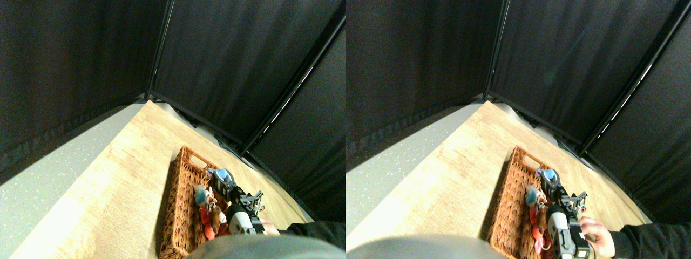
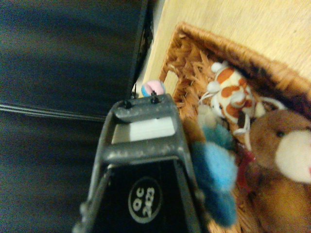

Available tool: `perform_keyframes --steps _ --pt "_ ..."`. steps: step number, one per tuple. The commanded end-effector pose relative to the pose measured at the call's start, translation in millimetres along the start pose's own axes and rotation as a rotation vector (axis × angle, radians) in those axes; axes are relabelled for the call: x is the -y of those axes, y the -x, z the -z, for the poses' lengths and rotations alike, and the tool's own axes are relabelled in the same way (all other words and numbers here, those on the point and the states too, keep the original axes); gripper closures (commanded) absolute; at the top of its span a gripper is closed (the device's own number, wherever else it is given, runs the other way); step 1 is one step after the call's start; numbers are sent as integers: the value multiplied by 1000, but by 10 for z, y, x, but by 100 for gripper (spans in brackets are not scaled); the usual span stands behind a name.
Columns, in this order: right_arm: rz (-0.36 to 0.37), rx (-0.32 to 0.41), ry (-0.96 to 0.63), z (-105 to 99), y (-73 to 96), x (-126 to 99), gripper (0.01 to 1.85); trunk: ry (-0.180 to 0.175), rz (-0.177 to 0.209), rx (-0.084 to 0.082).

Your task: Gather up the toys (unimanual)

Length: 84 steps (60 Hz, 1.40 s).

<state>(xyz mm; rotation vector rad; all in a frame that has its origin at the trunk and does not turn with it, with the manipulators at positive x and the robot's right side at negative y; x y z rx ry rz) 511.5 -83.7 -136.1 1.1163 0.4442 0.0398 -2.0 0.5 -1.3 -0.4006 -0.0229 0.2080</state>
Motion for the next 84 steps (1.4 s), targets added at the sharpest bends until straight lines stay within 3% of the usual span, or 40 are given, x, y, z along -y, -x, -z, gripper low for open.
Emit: perform_keyframes --steps 1,4,16,23,30,34,39,43,47,54,67,76,84 --pt "-55 25 37 -58 8 -58 73 -9 -6 -10" --pt "-52 32 37 -72 18 -52 62 -15 -1 -13" --pt "-53 108 58 -221 64 -12 58 -44 18 -23" --pt "-61 187 56 -394 69 32 76 -69 35 -31" --pt "-90 264 63 -688 102 118 86 -100 60 -40" --pt "-103 312 30 -888 129 186 101 -117 75 -44" --pt "-105 344 42 -1027 199 226 106 -140 95 -49" --pt "-48 420 1 -1153 322 257 104 -154 107 -53" --pt "-56 463 -28 -1258 401 320 104 -166 115 -56" --pt "-84 492 3 -1333 471 421 108 -184 124 -61" --pt "-59 529 -65 -1454 550 596 114 -195 132 -68" --pt "10 542 -102 -1297 602 774 107 -195 128 -75" --pt "43 500 -163 -1181 570 953 105 -187 125 -75"
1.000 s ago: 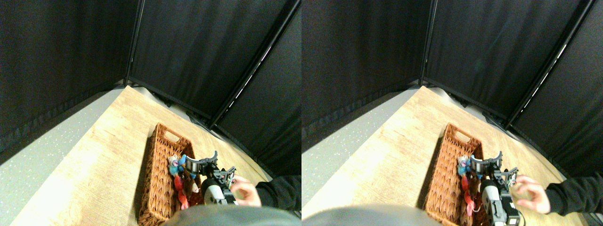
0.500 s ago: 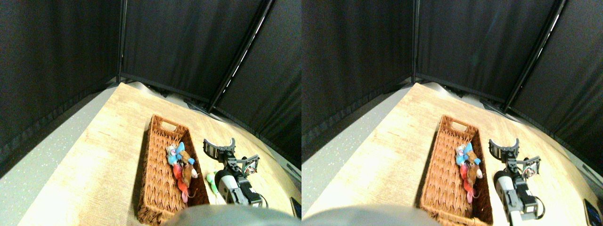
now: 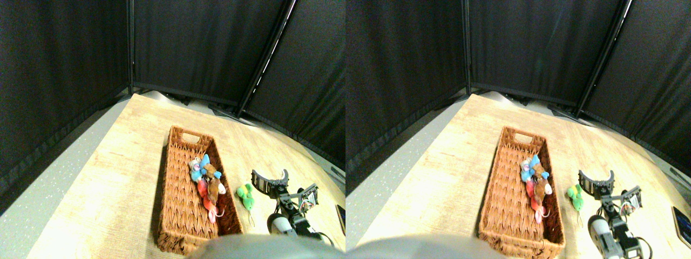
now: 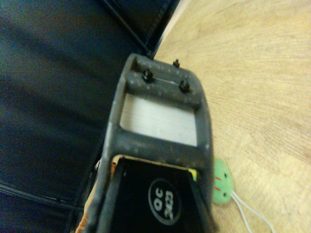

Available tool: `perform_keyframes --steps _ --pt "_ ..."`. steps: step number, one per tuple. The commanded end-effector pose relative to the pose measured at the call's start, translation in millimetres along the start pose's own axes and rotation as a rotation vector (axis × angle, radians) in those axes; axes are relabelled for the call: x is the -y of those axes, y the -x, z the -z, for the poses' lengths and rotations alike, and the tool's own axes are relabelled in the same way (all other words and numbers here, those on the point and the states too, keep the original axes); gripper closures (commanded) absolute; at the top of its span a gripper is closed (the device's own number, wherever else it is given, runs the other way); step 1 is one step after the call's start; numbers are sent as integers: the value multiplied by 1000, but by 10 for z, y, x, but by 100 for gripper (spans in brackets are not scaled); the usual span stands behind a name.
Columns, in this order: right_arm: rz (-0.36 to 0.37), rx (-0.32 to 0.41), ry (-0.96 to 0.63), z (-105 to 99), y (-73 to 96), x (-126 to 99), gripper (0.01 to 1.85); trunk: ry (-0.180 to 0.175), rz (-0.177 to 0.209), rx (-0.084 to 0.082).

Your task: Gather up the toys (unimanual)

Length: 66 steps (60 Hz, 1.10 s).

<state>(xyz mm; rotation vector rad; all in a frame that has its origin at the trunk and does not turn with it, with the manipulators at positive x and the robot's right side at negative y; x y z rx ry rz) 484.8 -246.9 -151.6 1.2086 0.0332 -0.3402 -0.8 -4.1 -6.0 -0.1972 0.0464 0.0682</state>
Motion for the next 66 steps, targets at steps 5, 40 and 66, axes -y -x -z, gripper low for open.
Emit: perform_keyframes --steps 5,40,66 --pt "-7 -31 -67 116 -39 208 101 25 -7 -4" --pt "172 -112 -159 261 -199 698 97 40 -19 -5" --pt "219 -75 -189 260 -357 960 111 35 -25 -7"
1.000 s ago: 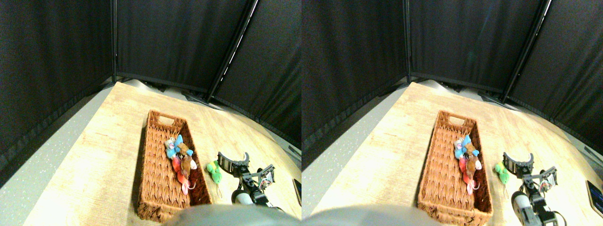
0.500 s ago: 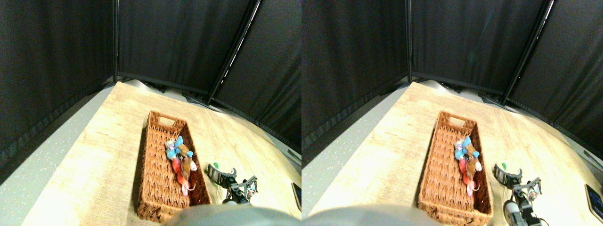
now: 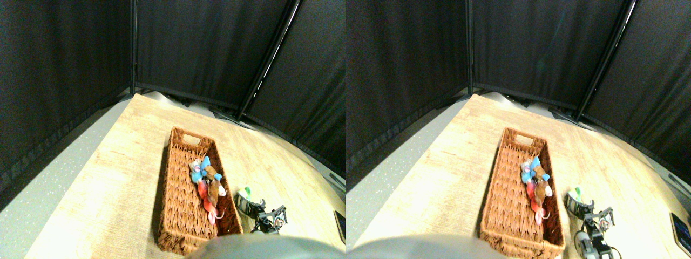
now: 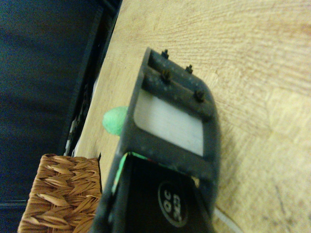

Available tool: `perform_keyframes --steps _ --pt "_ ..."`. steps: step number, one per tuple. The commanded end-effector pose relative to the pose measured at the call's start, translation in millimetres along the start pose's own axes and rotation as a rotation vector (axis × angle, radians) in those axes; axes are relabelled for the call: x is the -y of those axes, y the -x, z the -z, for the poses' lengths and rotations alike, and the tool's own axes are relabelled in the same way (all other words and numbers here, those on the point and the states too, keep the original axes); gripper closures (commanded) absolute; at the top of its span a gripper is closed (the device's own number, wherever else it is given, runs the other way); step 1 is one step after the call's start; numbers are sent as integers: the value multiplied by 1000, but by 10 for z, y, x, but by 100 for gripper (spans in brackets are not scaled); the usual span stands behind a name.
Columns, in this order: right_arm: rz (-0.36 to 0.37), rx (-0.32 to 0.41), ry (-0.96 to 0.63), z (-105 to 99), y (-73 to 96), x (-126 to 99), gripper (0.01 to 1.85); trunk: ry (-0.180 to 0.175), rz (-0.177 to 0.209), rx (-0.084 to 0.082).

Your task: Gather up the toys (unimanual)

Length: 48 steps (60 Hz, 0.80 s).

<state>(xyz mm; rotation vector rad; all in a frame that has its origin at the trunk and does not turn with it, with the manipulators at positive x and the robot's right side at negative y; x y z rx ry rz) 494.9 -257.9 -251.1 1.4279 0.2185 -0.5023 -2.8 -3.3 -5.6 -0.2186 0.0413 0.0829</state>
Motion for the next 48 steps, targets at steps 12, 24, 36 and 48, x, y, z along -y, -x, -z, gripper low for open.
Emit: perform_keyframes --steps 12,24,36,48 --pt "-17 28 35 0 -53 45 140 14 -8 -9" --pt "-12 103 79 28 -39 27 180 16 -10 -8" --pt "-53 125 107 14 12 -88 180 17 -10 -8" --pt "-153 65 133 76 122 -371 180 16 -6 -3"
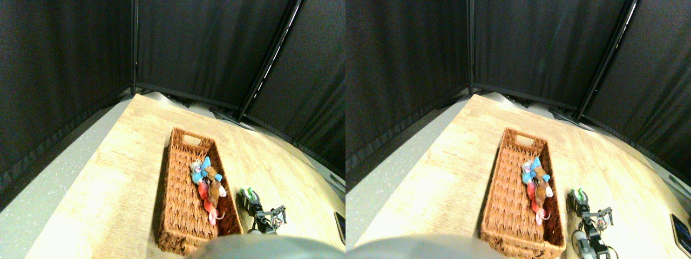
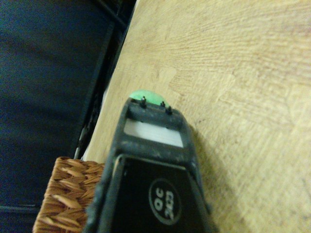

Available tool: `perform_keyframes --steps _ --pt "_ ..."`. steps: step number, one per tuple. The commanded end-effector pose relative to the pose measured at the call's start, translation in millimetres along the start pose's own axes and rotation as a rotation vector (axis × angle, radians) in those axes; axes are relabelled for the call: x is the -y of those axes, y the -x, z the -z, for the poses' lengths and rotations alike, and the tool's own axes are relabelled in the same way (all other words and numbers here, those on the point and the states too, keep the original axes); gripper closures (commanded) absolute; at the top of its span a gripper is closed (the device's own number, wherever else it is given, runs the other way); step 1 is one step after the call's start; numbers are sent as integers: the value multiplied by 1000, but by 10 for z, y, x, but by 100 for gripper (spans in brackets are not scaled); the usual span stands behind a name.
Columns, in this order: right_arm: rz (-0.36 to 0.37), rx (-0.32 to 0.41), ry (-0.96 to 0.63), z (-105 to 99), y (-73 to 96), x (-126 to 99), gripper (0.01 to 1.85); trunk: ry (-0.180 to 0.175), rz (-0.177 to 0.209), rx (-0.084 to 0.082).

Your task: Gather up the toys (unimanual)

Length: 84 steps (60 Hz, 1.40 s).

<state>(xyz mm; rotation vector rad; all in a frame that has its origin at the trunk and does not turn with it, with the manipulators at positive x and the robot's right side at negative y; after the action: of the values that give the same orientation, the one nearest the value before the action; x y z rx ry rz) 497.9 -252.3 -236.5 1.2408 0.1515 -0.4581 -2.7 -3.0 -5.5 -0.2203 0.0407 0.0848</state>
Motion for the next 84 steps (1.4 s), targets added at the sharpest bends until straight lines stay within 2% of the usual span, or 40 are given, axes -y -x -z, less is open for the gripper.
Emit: perform_keyframes --steps 1,8,12,16,20,23,27,34,45,49,53,58,61,68,77,84 --pt "-82 4 -43 -5 65 -255 180 13 -4 -3" --pt "-186 -33 30 14 151 -516 180 15 0 1" --pt "-199 -12 29 34 210 -634 180 18 -1 5" --pt "-251 -41 120 72 297 -802 180 23 -4 7" --pt "-268 -39 144 111 359 -909 180 31 -10 11" --pt "-285 -76 152 153 388 -998 180 37 -14 13" --pt "-289 -65 166 203 430 -1073 180 45 -21 18" --pt "-306 -124 164 301 463 -1209 180 56 -29 23" --pt "-345 -188 200 469 485 -1428 180 87 -42 42" --pt "-376 -239 225 538 486 -1511 180 97 -47 47" --pt "-385 -266 228 612 484 -1563 180 107 -53 50" --pt "-362 -227 211 719 480 -1589 180 121 -66 54" --pt "-361 -234 213 755 463 -1594 180 128 -72 55" --pt "-362 -274 233 896 370 -1600 179 144 -83 64" --pt "-377 -302 262 1016 314 -1607 178 164 -102 64" --pt "-349 -336 215 1139 314 -1620 180 180 -114 67"
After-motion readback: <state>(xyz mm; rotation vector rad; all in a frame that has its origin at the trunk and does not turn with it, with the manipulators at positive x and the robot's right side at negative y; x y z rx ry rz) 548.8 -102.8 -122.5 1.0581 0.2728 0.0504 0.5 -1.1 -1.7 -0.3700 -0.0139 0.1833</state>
